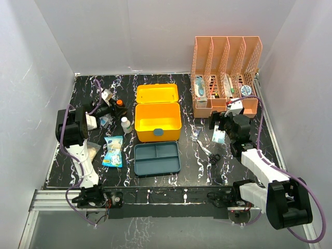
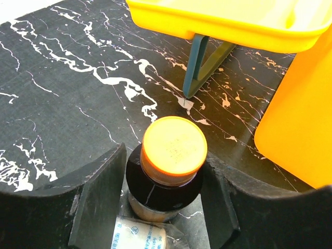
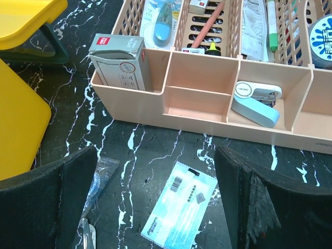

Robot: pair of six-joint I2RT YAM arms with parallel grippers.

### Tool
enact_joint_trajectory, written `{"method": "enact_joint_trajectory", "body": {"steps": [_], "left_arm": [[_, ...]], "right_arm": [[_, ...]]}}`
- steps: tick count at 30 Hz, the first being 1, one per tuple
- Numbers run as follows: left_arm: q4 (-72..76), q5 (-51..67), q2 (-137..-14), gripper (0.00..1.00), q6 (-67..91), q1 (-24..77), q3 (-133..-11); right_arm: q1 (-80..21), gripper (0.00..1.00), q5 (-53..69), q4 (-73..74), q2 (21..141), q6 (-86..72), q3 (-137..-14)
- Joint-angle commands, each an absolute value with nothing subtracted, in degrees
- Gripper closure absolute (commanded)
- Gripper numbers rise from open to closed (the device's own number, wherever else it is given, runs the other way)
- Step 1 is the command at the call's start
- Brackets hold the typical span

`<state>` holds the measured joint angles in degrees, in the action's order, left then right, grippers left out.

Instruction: Organize the medicine kit

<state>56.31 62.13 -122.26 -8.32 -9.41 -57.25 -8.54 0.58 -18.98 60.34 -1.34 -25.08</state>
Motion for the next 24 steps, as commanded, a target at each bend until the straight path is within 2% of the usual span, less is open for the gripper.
{"method": "enact_joint_trajectory", "body": {"steps": [1,13,21,24], "left_arm": [[64.76,62.48,-123.53,0.47,-4.42,-9.23,-56.58],[67.16,61.22,-124.94,0.59,-2.45,-9.23,-56.55],[60.52,61.2,-122.16,0.65,-5.76,-9.14,-57.44],[53.97,63.14,-119.88,0.74,-8.95,-9.24,-59.05]], "right_arm": [[-8.74,0.05,0.46,-20.29,59.0,-1.29,-27.26],[-8.75,0.06,0.87,-20.65,59.13,-1.56,-26.72],[-8.78,0.07,1.39,-21.5,59.54,-2.02,-26.37],[-8.74,0.07,1.53,-21.82,59.7,-2.32,-26.2]]}}
